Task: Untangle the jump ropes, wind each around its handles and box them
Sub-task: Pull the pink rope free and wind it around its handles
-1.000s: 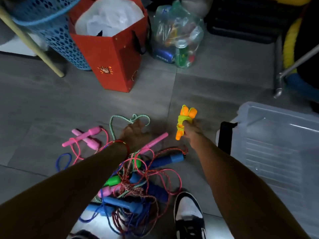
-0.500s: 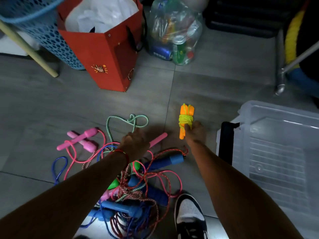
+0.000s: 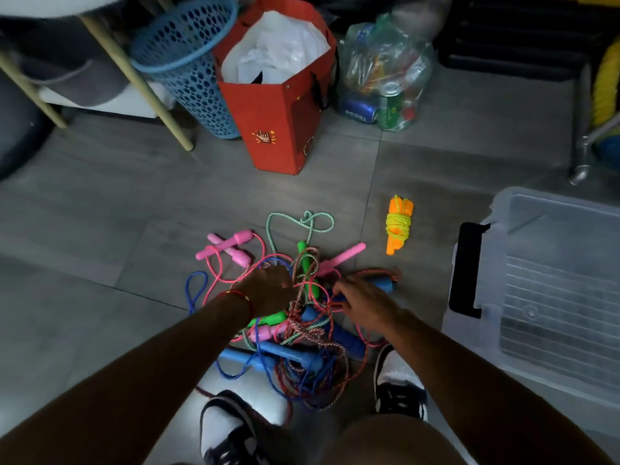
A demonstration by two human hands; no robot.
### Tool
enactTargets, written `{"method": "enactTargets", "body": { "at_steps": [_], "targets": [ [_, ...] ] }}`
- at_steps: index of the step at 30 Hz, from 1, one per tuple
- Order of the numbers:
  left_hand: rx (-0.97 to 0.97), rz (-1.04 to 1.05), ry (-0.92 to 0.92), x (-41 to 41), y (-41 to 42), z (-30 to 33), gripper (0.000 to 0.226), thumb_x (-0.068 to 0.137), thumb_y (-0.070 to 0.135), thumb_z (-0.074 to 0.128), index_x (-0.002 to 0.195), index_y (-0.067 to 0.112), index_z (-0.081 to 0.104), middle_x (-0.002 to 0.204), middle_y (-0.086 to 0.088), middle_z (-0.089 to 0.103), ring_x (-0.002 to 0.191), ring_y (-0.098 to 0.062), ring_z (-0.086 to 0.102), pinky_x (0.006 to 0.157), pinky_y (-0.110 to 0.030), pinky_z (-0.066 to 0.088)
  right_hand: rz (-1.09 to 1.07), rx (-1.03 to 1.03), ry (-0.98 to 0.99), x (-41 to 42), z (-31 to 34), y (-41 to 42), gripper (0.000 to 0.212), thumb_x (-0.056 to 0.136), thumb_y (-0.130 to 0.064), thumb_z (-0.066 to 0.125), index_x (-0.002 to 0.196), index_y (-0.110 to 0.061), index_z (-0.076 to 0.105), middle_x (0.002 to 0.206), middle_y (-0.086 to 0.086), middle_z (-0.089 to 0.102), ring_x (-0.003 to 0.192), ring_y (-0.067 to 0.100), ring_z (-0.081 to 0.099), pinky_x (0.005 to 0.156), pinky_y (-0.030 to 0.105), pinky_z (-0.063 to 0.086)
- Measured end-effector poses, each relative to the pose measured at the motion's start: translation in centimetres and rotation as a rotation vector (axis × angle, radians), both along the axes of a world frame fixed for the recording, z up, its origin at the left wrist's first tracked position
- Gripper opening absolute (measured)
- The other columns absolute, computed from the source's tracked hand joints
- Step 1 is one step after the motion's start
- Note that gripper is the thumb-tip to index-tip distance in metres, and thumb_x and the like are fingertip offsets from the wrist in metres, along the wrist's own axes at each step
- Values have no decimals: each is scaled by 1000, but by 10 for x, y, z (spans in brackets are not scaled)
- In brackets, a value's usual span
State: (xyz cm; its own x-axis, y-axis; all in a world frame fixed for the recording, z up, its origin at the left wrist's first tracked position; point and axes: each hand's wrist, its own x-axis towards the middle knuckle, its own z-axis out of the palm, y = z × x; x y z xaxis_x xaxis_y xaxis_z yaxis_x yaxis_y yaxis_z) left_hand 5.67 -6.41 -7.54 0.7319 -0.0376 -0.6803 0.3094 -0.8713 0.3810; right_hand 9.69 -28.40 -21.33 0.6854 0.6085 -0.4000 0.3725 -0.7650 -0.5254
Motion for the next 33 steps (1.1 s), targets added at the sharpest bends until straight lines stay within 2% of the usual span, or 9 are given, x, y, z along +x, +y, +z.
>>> {"method": "enactTargets", "body": {
  "at_steps": [4, 8, 10, 14, 19, 22, 28, 31, 33],
  "targets": [
    [-10, 230, 25, -33, 11, -2, 21, 95, 19, 61, 109, 5, 67, 115, -13, 67, 109, -29, 63, 88, -27, 47, -8, -3, -68, -23, -9, 15, 40, 88, -18, 63, 128, -15, 59, 131, 10, 57, 122, 31, 53, 101, 42, 46],
    [-89, 431, -115, -40, 20, -11, 9, 91, 5, 64, 97, 12, 67, 84, -8, 66, 59, -11, 59, 49, -11, 42, -187, 12, -129, -12, -10, 31, 44, 92, -16, 59, 135, -14, 52, 131, 10, 56, 119, 31, 56, 99, 45, 49],
    [-102, 472, -146, -40, 23, -19, 10, 91, 2, 65, 95, 9, 69, 77, -9, 66, 48, -5, 52, 44, -9, 38, -169, -58, -133, 4, -11, 37, 49, 94, -13, 55, 142, -14, 46, 139, 9, 51, 126, 30, 52, 100, 44, 48],
    [-54, 557, -137, -38, 23, -31, 9, 92, 10, 64, 90, 17, 69, 91, -12, 71, 69, -23, 63, 60, -20, 47, -88, -103, -154, 39, -23, 49, 66, 84, 9, 55, 144, -16, 44, 152, 5, 39, 142, 27, 35, 108, 44, 40],
    [-49, 555, 20, -38, 20, -46, 13, 96, 15, 57, 102, 13, 68, 87, -3, 66, 61, -7, 55, 44, -9, 38, -6, -363, -251, 52, -46, 50, 55, 88, -2, 57, 141, -13, 44, 145, 12, 46, 138, 32, 36, 115, 45, 28],
    [-13, 516, 69, -36, 18, -45, 21, 95, 17, 56, 107, 8, 70, 101, -11, 71, 79, -19, 63, 64, -19, 46, -7, -438, -293, 45, -41, 44, 41, 92, -7, 55, 133, -8, 52, 142, 17, 44, 136, 35, 39, 115, 45, 30],
    [48, 400, 113, -27, 14, -10, 29, 98, 17, 54, 118, 0, 66, 119, -16, 67, 109, -31, 64, 87, -34, 50, -212, -85, -219, 53, 42, 32, 26, 89, -18, 59, 112, -7, 59, 119, 16, 60, 110, 36, 59, 87, 36, 45],
    [-67, 508, -17, -19, 11, 20, 29, 97, 15, 58, 122, 2, 64, 111, -14, 67, 96, -25, 61, 81, -29, 48, -131, 94, -116, 55, 114, 24, 13, 84, -18, 65, 97, -18, 61, 95, 10, 67, 92, 32, 64, 69, 28, 37],
    [-212, 571, -145, -21, 4, 44, 36, 89, 17, 69, 124, 13, 60, 103, -4, 65, 88, -21, 60, 76, -28, 48, -75, 197, -18, 52, 169, 21, 17, 81, -29, 71, 93, -34, 60, 86, -5, 65, 84, 21, 63, 67, 27, 39]
  ]
}}
